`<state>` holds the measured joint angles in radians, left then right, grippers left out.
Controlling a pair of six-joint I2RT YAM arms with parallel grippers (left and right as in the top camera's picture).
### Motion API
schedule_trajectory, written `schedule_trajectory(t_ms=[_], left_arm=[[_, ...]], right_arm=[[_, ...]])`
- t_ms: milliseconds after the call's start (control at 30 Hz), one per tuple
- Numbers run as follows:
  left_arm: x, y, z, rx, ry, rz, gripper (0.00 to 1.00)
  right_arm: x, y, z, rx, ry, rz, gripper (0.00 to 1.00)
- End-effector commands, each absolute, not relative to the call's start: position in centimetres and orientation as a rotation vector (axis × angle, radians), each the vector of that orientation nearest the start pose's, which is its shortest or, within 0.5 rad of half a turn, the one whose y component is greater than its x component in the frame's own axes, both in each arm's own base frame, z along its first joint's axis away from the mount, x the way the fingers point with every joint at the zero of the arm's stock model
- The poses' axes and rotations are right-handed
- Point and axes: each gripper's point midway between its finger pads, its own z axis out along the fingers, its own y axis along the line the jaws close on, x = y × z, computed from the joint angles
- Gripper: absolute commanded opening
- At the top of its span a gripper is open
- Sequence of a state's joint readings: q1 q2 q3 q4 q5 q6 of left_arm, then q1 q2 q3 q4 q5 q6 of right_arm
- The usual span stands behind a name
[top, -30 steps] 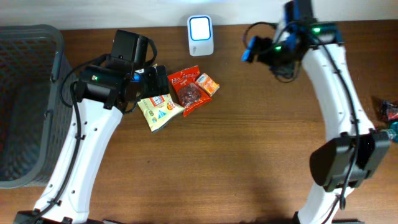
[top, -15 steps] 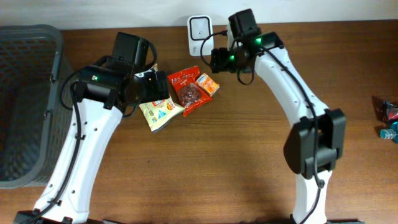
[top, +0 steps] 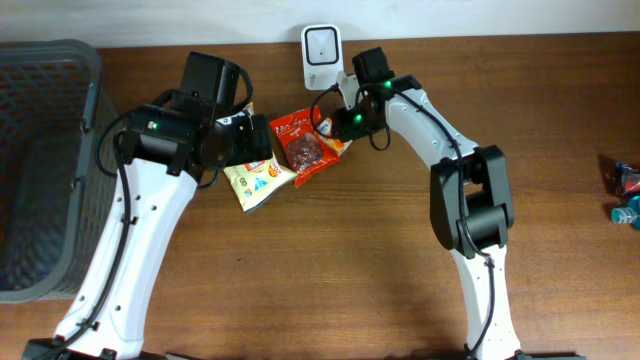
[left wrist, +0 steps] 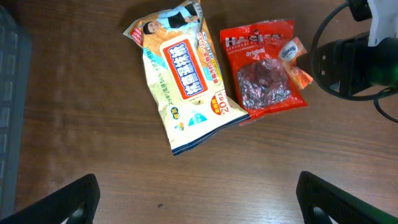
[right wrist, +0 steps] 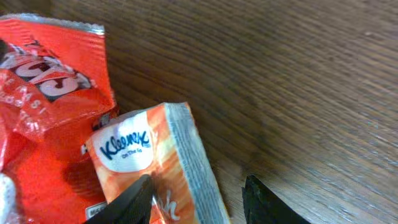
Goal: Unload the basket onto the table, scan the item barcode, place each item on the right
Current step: 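Hold the Kleenex box up to the white scanner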
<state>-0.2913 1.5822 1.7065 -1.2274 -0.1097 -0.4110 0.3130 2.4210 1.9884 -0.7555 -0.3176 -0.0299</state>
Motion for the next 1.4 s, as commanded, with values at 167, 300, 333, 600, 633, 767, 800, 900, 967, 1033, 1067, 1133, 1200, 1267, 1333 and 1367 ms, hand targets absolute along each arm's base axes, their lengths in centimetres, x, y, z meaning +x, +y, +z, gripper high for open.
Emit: schedule_trajectory(t_ms=[167, 300, 333, 600, 633, 767, 800, 900, 967, 1033, 1067, 1133, 1200, 1267, 1333, 1367], left_arm=[[35.9, -8.6, 24.6, -0.185, 2.664, -0.06, 0.99], [35.9, -8.6, 24.6, -0.185, 2.664, -0.06, 0.99], [35.9, -8.6, 24.6, -0.185, 2.664, -0.06, 0.99], [35.9, -8.6, 24.6, -0.185, 2.664, -0.06, 0.99], [35.9, -8.6, 24.6, -0.185, 2.664, -0.06, 0.99], [35.9, -8.6, 24.6, -0.185, 2.664, -0.06, 0.99], [35.9, -8.6, 24.6, -0.185, 2.664, -0.06, 0.99], [35.9, -8.6, 24.6, -0.185, 2.664, -0.06, 0.99], [35.9, -8.6, 24.6, -0.185, 2.664, -0.06, 0.99], [35.9, -8.6, 24.6, -0.185, 2.664, -0.06, 0.99], [35.9, -8.6, 24.6, -0.185, 2.664, -0.06, 0.99], [35.9, -8.6, 24.6, -0.185, 2.664, -0.06, 0.99], [35.9, -8.6, 24.6, -0.185, 2.664, -0.06, 0.99], [35.9, -8.6, 24.6, -0.185, 2.664, -0.06, 0.99], [35.9, -8.6, 24.6, -0.185, 2.664, -0.06, 0.99], [35.9, -8.6, 24.6, -0.185, 2.664, -0.06, 0.99]], right_arm=[[51.3, 21.0, 1.5, -0.334, 2.785, 0.573, 0.04], [52.2, 19.3, 6.4, -0.102, 2.765, 0.844, 0.04], [52.3, 19.2, 7.7, -0.076, 2.742, 0.96, 0.04], [51.0, 18.8, 14.4, -0.042, 2.503, 1.671, 0.04], [51.0, 18.9, 14.4, -0.047, 2.503, 1.67, 0.04], [51.6, 19.0, 13.7, -0.062, 2.516, 1.586, 0.04], [52.3, 18.6, 12.6, -0.014, 2.568, 1.462, 0.04], [55.1, 17.2, 11.7, 0.035, 2.623, 1.007, 0.04], [58.1, 16.0, 13.5, 0.05, 2.555, 0.608, 0.04], [60.3, 15.8, 15.2, 0.017, 2.443, 0.354, 0.04], [61.7, 16.5, 16.5, -0.084, 2.34, 0.179, 0.04], [62.9, 17.1, 17.8, -0.172, 2.228, -0.044, 0.04], [64.1, 18.8, 18.8, -0.322, 2.101, -0.224, 0.04], [64.9, 20.1, 18.8, -0.447, 2.03, -0.286, 0.04], [65.4, 20.8, 18.8, -0.53, 1.976, -0.33, 0.04], [65.7, 20.9, 18.6, -0.549, 1.965, -0.342, 0.04]])
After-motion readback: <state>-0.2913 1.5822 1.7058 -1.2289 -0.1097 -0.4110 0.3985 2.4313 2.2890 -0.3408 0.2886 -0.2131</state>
